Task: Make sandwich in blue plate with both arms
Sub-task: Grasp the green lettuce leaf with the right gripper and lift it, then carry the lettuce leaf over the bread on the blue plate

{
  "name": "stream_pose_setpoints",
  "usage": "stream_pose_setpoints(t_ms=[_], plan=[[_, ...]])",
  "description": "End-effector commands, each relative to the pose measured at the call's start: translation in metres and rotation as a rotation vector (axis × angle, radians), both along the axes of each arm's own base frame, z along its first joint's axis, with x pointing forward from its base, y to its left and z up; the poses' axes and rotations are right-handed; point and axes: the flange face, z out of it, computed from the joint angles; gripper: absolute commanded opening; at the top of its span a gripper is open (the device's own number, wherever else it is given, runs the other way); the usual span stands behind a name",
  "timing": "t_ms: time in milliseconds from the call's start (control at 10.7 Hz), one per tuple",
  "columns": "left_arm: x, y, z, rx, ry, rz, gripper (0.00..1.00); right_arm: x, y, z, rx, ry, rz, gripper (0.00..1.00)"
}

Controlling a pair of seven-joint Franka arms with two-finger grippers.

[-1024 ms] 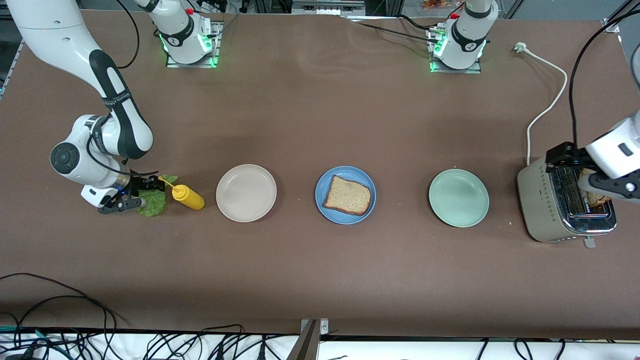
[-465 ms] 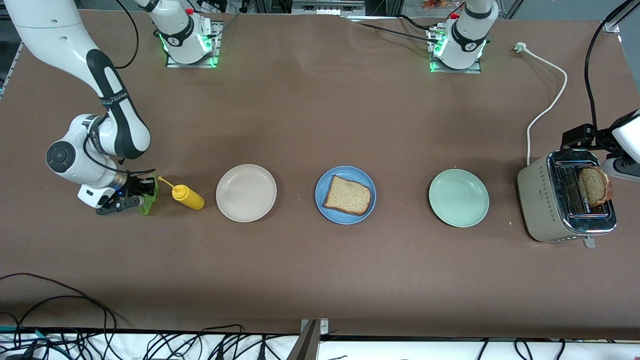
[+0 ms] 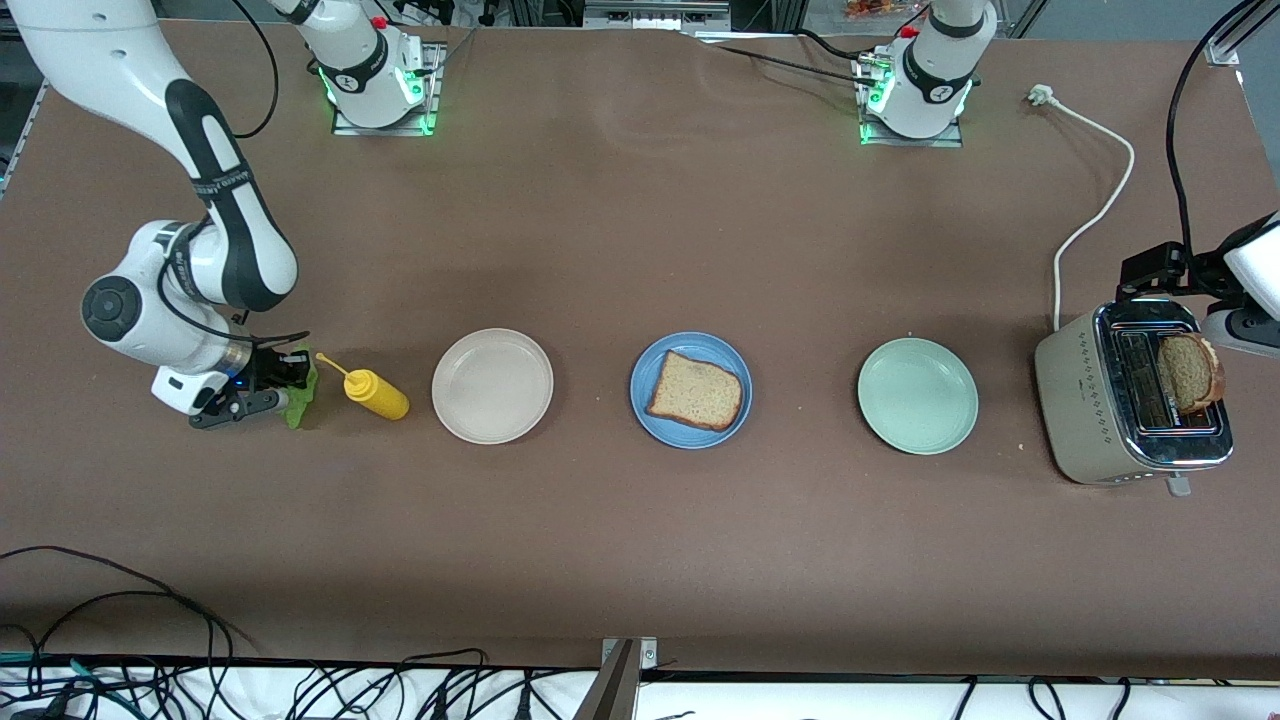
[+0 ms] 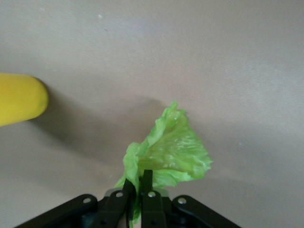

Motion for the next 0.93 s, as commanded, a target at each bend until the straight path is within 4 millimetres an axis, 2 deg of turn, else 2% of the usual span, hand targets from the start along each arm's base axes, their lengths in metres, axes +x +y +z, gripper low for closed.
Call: stream_pose_setpoints(t_ms=[0,186,279,465,652,745,838], plan=[[-0.006,-0.001,0.004,-0.017,0.003,-0.001,1.00,-0.006,0.005,0.060,0.028,0.002,0.014,0.00],[-0.006,-0.002,0.004,-0.025,0.003,0.000,1.00,-0.007,0.012,0.093,0.036,0.014,0.026,0.00],[-0.006,-0.002,0.004,-0.025,0.003,0.000,1.00,-0.006,0.016,0.117,0.041,0.033,0.032,0.00],[-0.006,-0.002,0.004,-0.025,0.005,0.000,1.00,0.002,0.029,0.152,0.047,0.079,0.005,0.00],[-0.006,-0.002,0.004,-0.025,0.003,0.000,1.00,0.005,0.065,0.180,0.034,0.113,-0.044,0.00],[-0.006,-0.002,0.004,-0.025,0.005,0.000,1.00,0.007,0.100,0.191,0.025,0.141,-0.046,0.00],[-0.007,-0.002,0.002,-0.025,0.008,-0.001,1.00,0.008,0.126,0.197,0.010,0.147,-0.087,0.00]])
